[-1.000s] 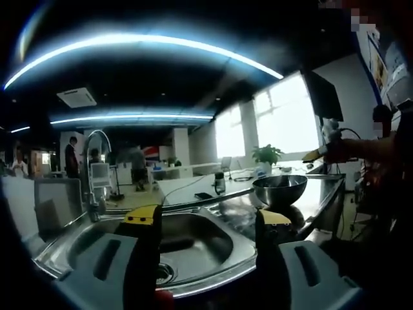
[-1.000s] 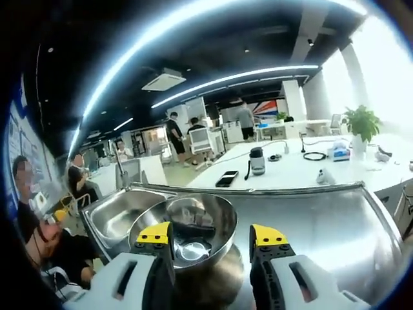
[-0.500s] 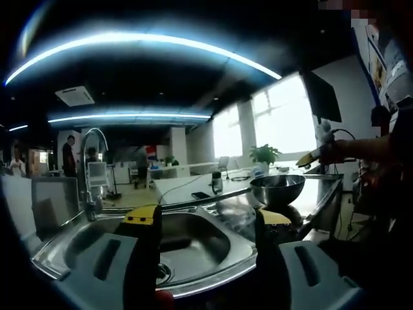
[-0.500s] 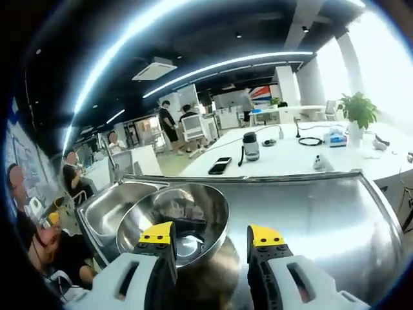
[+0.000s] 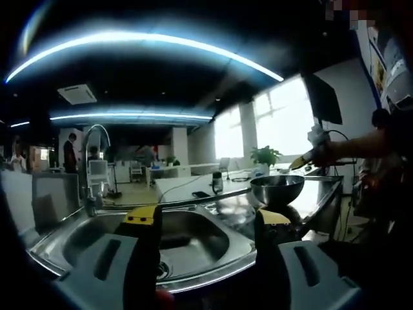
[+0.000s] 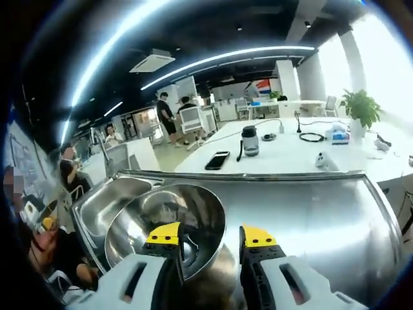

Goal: Pick up bowl with dirty water move over sink pour dirty water into sink return bowl to place

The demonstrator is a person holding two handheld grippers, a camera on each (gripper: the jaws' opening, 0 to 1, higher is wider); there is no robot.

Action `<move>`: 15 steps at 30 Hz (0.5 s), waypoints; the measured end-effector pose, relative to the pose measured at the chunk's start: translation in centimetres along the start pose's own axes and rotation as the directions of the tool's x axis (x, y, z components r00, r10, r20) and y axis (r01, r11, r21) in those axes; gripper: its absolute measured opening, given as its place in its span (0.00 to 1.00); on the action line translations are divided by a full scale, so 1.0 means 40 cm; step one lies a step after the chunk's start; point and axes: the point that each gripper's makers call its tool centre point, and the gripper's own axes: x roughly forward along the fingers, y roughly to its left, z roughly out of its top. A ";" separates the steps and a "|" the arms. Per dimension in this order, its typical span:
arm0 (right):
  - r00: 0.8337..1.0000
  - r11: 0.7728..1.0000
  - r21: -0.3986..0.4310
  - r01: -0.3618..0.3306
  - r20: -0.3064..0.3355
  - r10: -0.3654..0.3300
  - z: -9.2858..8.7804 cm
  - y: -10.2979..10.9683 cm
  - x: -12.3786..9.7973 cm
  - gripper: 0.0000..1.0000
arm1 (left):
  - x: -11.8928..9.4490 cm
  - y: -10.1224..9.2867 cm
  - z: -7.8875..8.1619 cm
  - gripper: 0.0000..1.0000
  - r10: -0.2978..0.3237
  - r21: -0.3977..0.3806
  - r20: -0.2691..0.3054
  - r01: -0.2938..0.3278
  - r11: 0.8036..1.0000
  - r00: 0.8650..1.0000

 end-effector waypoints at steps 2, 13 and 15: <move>0.999 1.000 0.010 -0.004 -0.054 0.005 -0.015 -0.013 0.016 0.29 | -0.001 0.001 -0.005 0.58 0.001 0.006 -0.008 -0.001 1.000 1.000; 0.980 0.997 0.068 -0.022 -0.195 0.035 -0.018 -0.049 0.061 0.24 | 0.002 0.003 -0.013 0.58 0.004 0.011 -0.017 -0.004 1.000 1.000; 0.976 0.999 0.043 -0.017 -0.218 0.026 -0.027 -0.048 0.058 0.24 | 0.003 0.000 -0.014 0.58 0.002 0.010 -0.018 -0.002 1.000 1.000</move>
